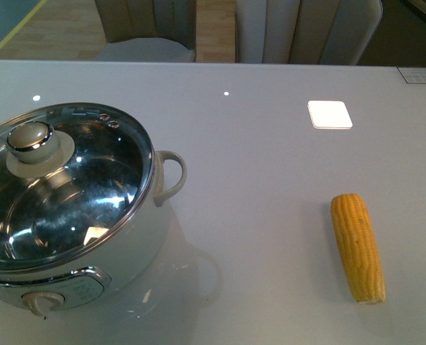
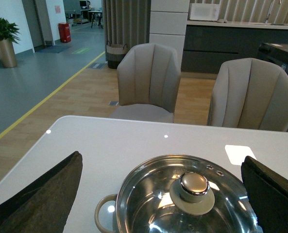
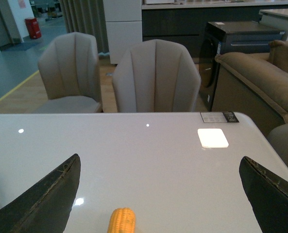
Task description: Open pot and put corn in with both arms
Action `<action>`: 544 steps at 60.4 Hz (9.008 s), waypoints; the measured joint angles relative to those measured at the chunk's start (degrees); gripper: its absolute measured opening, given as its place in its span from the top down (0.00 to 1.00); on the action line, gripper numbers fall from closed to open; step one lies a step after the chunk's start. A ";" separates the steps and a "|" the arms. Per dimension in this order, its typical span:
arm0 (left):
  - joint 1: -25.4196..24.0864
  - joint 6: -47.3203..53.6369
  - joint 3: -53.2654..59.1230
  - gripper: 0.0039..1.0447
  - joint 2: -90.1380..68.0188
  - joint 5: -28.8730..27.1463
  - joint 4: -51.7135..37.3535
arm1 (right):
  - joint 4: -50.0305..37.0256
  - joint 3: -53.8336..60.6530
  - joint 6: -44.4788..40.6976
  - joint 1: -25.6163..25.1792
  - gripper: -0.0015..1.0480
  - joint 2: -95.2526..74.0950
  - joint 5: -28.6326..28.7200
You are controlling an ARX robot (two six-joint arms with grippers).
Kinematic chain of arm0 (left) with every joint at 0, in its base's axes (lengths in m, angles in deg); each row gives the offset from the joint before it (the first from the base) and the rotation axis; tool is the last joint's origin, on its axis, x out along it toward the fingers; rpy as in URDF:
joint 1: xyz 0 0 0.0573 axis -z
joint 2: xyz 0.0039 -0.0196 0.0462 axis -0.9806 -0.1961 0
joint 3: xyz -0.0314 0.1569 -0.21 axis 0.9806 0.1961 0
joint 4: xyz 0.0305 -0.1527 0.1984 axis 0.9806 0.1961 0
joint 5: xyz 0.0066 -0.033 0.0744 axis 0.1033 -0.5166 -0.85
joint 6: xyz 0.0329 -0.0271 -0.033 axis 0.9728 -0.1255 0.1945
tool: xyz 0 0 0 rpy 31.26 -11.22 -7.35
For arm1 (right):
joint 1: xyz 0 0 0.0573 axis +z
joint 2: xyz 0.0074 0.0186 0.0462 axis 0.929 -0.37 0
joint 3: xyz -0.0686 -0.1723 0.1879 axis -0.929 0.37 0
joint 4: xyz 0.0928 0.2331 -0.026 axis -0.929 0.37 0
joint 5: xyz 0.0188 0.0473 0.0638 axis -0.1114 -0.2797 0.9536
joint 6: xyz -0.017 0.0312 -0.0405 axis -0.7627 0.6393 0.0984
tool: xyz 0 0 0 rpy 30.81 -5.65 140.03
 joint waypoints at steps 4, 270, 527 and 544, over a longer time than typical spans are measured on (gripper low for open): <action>0.00 0.00 0.00 0.06 0.00 0.00 0.00 | 0.00 0.00 0.00 0.00 0.08 0.00 0.00; -35.10 4.26 -30.05 0.59 -113.92 6.08 -66.34 | 0.00 0.00 0.00 0.00 0.08 0.00 0.00; -0.37 -0.31 0.02 0.97 -14.82 -0.02 -15.17 | 0.00 0.00 0.00 0.00 0.08 0.00 0.00; -0.37 -0.28 0.00 0.97 -8.52 -0.02 -8.74 | 0.00 0.00 0.00 0.00 0.08 0.00 0.00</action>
